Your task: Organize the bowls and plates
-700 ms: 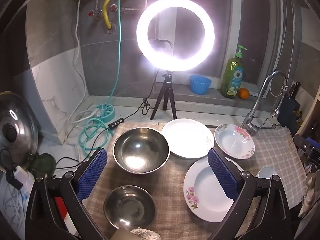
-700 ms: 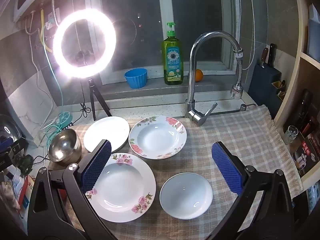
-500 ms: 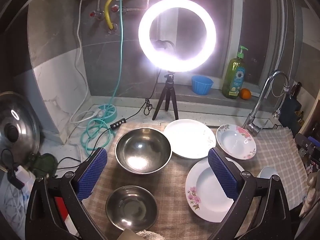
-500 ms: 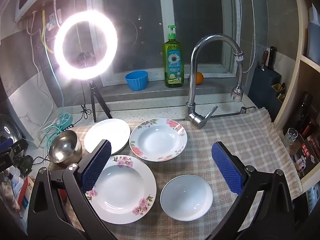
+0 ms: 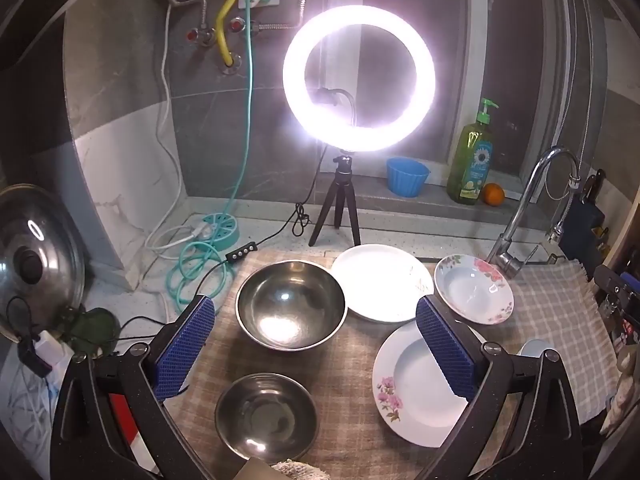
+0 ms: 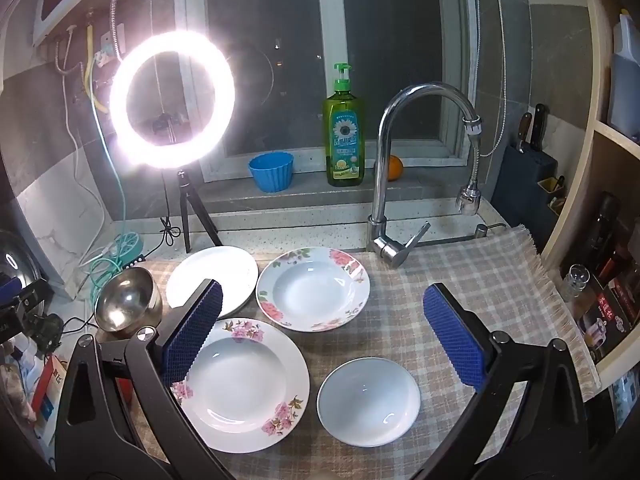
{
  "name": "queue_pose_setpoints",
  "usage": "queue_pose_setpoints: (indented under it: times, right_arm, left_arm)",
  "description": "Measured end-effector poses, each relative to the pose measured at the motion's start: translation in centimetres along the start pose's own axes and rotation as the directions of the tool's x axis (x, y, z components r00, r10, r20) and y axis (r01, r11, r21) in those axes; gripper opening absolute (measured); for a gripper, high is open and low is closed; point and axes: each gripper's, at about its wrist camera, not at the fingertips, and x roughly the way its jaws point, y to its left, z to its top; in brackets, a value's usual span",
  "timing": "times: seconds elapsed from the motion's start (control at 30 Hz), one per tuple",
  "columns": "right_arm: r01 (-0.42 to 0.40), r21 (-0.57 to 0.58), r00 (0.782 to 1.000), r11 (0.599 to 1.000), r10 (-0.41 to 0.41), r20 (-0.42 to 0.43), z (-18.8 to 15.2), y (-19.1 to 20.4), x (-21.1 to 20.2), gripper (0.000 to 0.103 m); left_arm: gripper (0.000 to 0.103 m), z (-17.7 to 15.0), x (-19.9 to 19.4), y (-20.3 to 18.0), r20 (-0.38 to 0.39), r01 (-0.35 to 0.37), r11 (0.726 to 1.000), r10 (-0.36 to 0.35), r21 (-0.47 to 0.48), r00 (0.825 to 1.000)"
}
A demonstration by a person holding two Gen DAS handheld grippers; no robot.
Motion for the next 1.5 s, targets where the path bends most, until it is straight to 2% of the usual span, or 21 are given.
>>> queue_pose_setpoints:
  times: [1.5]
  right_arm:
    - [0.008, -0.005, 1.0, 1.0, -0.008, -0.001, -0.46, -0.38, -0.47, 0.102]
  left_arm:
    - [0.101, -0.38, -0.19, -0.33, 0.002, 0.002, 1.0, -0.002, 0.011, 1.0]
